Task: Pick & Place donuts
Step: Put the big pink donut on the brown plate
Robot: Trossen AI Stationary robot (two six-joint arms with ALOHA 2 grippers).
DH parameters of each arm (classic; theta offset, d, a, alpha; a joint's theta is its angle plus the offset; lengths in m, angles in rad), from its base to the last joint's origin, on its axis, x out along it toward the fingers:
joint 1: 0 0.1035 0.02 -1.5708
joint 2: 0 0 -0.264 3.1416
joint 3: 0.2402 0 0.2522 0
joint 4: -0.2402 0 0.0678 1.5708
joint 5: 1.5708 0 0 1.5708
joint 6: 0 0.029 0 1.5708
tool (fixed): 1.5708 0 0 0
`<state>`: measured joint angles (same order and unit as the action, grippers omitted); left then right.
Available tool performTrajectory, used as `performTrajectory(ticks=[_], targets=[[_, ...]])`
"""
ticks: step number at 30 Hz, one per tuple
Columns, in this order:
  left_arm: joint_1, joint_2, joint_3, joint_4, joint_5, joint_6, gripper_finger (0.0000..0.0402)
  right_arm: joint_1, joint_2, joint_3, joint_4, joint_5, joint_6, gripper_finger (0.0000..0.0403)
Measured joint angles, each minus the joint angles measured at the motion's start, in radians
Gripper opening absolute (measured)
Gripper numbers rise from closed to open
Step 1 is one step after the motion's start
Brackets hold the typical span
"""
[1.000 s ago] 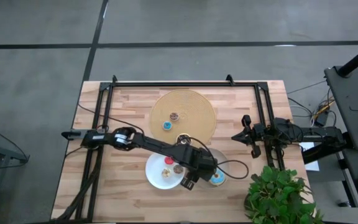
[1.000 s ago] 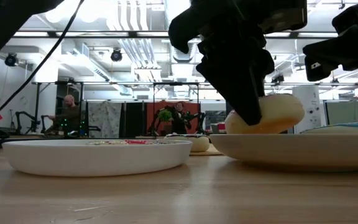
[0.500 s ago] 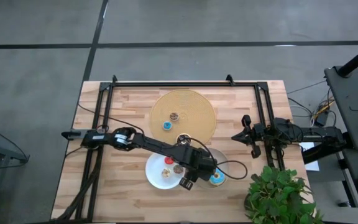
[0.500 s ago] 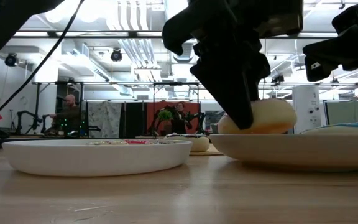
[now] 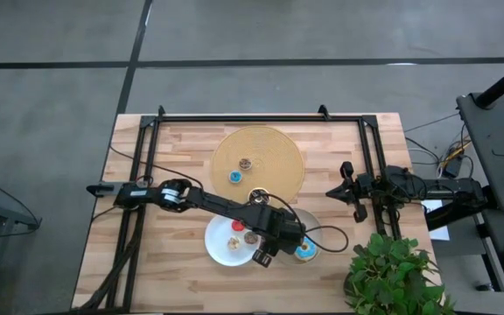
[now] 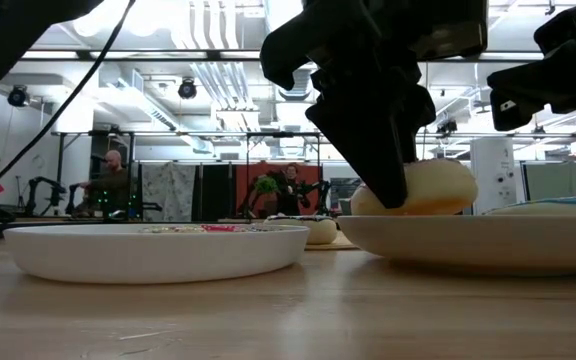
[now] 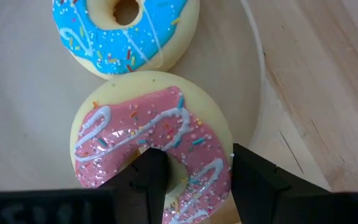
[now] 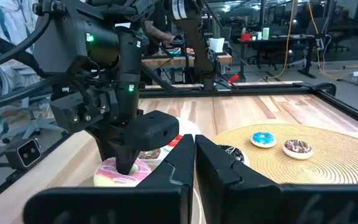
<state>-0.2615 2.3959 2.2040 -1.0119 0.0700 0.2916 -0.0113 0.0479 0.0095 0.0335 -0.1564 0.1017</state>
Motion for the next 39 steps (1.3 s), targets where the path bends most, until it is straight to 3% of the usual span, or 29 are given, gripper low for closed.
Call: performTrajectory(ticks=[26, 39], targets=[[0.000, 0.001, 0.000, 0.000, 0.005, 0.016, 0.0130, 0.000, 0.000, 0.000, 0.000, 0.000, -0.001, 0.0008], [0.000, 0.001, 0.000, 0.003, 0.008, 0.016, 0.0196, 0.000, 0.000, 0.000, 0.000, 0.000, -0.004, 0.0008]])
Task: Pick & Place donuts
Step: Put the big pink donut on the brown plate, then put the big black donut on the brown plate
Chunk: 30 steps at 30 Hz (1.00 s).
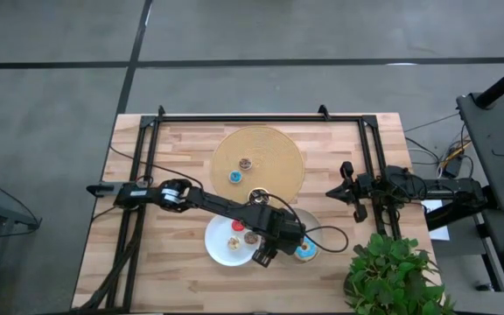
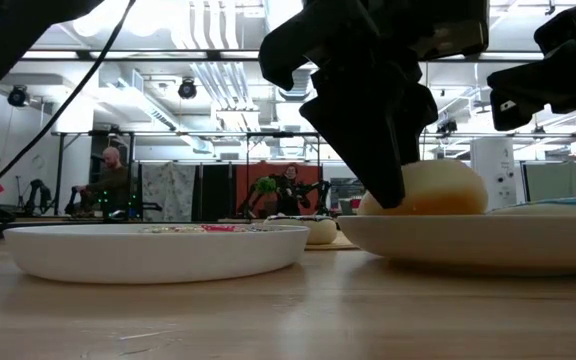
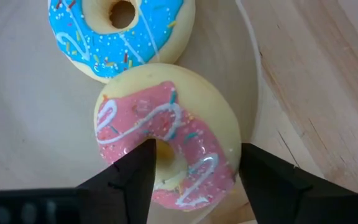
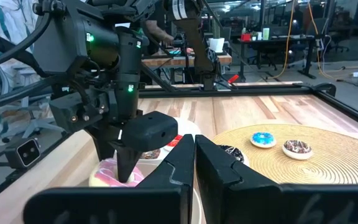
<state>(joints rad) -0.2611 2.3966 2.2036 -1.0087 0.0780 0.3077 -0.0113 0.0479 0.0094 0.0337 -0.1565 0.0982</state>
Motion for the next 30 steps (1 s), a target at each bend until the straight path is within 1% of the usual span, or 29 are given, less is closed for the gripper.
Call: performTrajectory(ticks=[13, 20, 30], targets=[[0.007, -0.010, 0.001, -0.020, -0.001, -0.001, 0.0197, 0.000, 0.000, 0.000, 0.000, 0.000, -0.001, 0.0008], [0.012, -0.011, 0.036, -0.091, -0.011, 0.000, 0.0197, 0.000, 0.000, 0.000, 0.000, 0.000, -0.001, 0.0008], [0.023, -0.013, 0.104, -0.125, -0.038, 0.020, 0.0197, 0.000, 0.000, 0.000, 0.000, 0.000, 0.003, 0.0008]])
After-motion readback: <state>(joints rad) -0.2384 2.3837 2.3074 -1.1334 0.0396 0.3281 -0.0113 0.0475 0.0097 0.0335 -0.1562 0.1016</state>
